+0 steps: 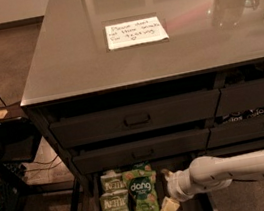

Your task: Pick green rice chip bag from bottom drawer and place on counter

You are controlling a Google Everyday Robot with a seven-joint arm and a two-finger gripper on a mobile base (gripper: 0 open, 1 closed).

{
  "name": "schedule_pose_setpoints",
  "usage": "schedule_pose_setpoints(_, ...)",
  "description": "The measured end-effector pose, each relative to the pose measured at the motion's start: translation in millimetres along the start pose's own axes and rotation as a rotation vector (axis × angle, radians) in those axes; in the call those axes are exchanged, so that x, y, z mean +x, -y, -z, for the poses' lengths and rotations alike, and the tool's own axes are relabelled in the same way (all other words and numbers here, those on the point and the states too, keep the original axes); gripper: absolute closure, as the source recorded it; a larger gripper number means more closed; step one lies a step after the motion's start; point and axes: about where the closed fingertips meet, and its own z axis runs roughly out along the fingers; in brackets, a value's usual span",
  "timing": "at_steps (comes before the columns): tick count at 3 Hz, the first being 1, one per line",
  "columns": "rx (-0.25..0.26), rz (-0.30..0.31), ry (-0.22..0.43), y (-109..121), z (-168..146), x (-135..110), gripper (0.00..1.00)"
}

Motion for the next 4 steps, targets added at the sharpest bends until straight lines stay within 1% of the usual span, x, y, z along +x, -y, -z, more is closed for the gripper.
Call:
schedule_pose_setpoints(1,0.042,0.024,0.036,20.3,-42.8,10.7,0.00)
schedule_pose_setpoints(2,0.072,0.040,0.066,40.3,-78.8,17.4,0.00)
schedule_pose_setpoints(3,0.088,0.037,0.087,62.0,-108.9,25.1,0.00)
schedule_pose_setpoints(4,0.053,-0.020,0.080,82.9,-145.4,44.0,0.00)
